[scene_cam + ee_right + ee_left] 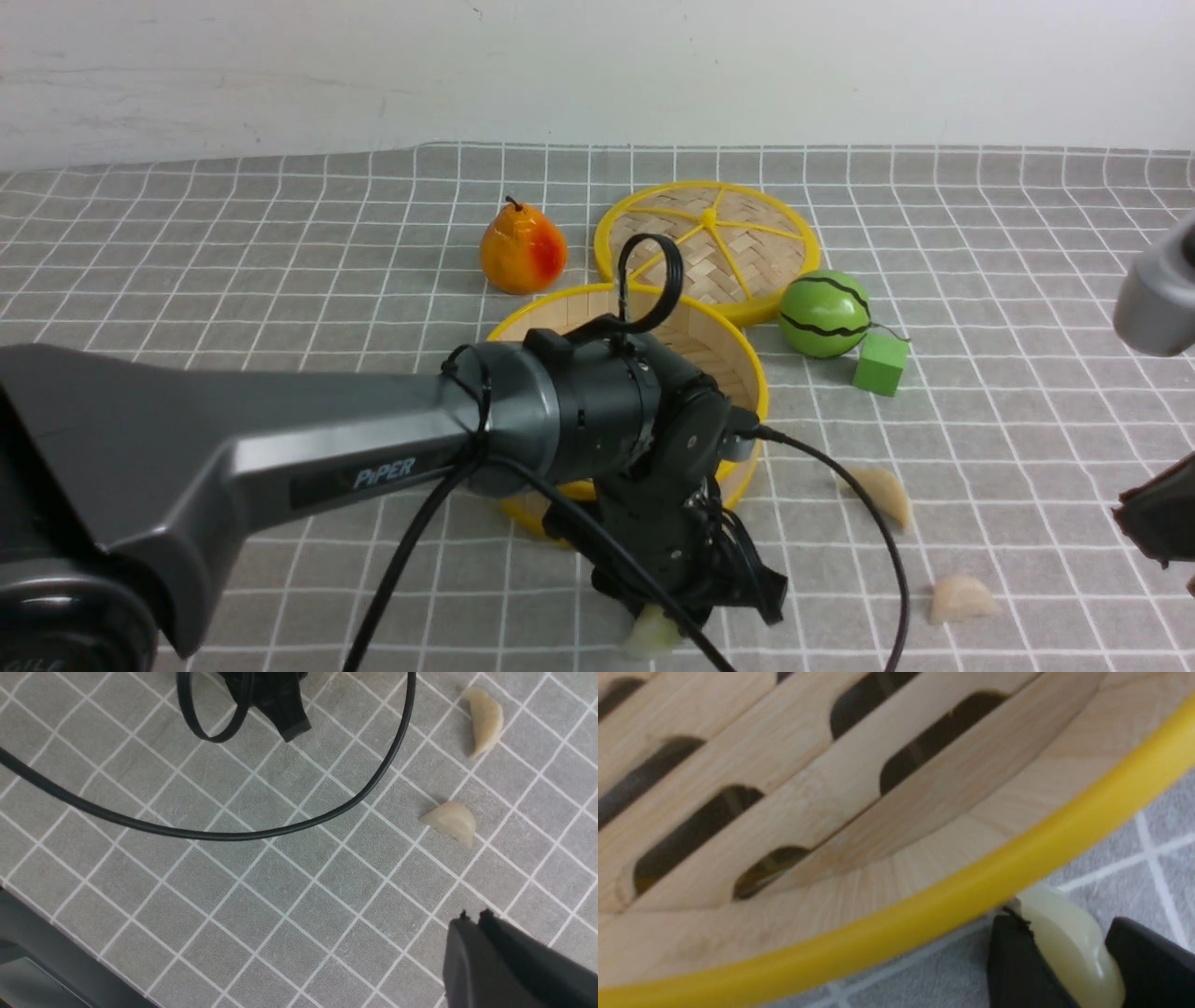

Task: Put the dumplings into the steamer on the table with the grey tablecloth.
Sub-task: 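Reach for and grasp a dumpling on the table with the left gripper, then place the dumpling into the bamboo steamer basket with the left gripper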

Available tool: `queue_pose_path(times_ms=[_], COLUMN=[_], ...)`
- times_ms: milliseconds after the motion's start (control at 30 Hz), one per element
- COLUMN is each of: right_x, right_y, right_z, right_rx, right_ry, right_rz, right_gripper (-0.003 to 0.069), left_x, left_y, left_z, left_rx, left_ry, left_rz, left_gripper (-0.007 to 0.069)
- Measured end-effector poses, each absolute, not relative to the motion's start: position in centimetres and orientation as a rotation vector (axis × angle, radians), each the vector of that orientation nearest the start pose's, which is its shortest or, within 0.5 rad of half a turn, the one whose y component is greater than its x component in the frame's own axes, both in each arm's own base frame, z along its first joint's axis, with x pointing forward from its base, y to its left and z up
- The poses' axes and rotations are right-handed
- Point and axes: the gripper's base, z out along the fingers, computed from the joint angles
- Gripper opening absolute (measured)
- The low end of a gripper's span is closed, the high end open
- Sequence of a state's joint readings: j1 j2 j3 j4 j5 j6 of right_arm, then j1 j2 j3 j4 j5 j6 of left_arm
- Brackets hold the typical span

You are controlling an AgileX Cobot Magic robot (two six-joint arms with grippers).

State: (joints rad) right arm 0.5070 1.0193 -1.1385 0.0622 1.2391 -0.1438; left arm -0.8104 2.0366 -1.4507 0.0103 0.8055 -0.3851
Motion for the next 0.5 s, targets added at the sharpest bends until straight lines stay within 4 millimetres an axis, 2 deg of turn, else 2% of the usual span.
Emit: queue_pose_path(times_ms=[100, 300, 367, 433, 500], right_x=[14.8, 14.9, 14.9, 15.1, 15.2], right_y=[8.8, 8.9, 8.9, 8.9, 8.9], right_z=[37.9, 37.9, 37.9, 38.0, 38.1], right_rx=[-0.831, -0.828, -0.825, -0.819, -0.814], right_ry=[2.480, 2.473, 2.464, 2.445, 2.432], right_rz=[0.213, 0.215, 0.216, 0.212, 0.210], right_gripper=[0.0032, 0.0040, 0.0041, 0.0041, 0.0042], left_x=[28.4, 28.3, 29.1, 31.0, 32.1], left_y=[-29.7, -29.4, -29.3, -28.7, -28.3], left_z=[18.1, 26.4, 29.0, 30.8, 31.4], left_rx=[0.694, 0.760, 0.745, 0.698, 0.664], left_ry=[2.858, 2.675, 2.602, 2.559, 2.549], left_rz=[-0.173, -0.262, -0.308, -0.345, -0.360], left_gripper=[0.0229, 0.0229, 0.0229, 0.0229, 0.0229])
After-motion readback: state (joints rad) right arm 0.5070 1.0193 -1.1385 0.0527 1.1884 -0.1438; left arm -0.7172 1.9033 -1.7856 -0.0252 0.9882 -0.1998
